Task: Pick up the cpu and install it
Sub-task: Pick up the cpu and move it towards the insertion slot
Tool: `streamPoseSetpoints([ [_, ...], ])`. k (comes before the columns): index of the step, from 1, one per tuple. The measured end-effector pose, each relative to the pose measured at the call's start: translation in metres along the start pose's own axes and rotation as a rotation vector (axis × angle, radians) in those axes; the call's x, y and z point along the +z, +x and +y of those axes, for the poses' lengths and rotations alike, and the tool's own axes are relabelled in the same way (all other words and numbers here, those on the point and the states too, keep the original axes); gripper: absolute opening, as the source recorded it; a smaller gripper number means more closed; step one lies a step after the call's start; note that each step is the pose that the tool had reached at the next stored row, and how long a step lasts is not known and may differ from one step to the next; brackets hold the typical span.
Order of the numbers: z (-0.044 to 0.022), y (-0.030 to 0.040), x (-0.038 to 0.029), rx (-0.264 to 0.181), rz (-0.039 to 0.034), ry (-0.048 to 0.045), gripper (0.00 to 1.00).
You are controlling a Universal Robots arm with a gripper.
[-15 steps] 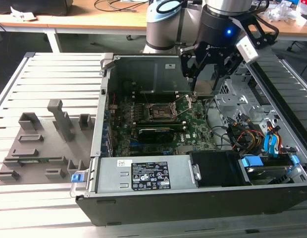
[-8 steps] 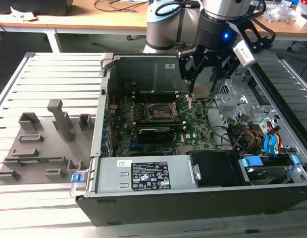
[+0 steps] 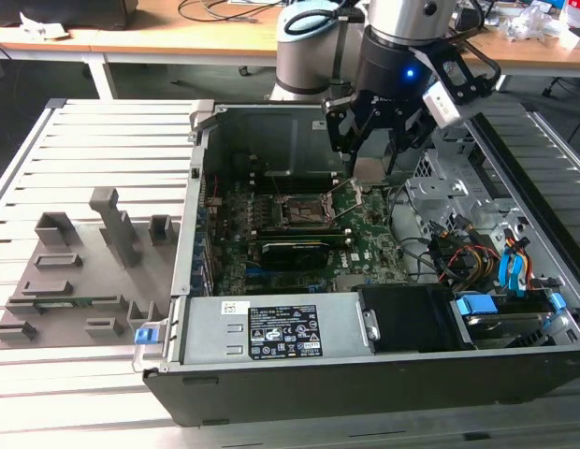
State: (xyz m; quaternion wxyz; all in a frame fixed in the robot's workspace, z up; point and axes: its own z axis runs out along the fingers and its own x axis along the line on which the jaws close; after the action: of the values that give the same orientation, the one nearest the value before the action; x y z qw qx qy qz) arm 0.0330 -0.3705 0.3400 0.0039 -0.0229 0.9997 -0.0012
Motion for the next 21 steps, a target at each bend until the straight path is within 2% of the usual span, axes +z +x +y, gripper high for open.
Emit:
streamPoseSetpoints([
  [3,0.0113,0.0117,0.0026,0.000,0.0000,0.0006,0.55],
  [5,0.0161,0.0205,0.0044,0.000,0.0000,0.0005,0.55],
  [6,0.0195,0.0271,0.0062,0.000,0.0000,0.0005,0.55],
  [8,0.0234,0.0344,0.0093,0.000,0.0000,0.0006,0.55],
  [11,0.0262,0.0368,0.0127,0.000,0.0000,0.0005,0.55],
  [15,0.0344,0.0406,0.0167,-0.001,0.0002,0.0013,0.55],
  [17,0.0444,0.0426,0.0186,-0.002,0.0004,0.0078,0.55],
  [18,0.0473,0.0432,0.0193,-0.002,0.0005,0.0089,0.55],
  [21,0.0477,0.0434,0.0202,-0.002,0.0004,0.0088,0.55],
])
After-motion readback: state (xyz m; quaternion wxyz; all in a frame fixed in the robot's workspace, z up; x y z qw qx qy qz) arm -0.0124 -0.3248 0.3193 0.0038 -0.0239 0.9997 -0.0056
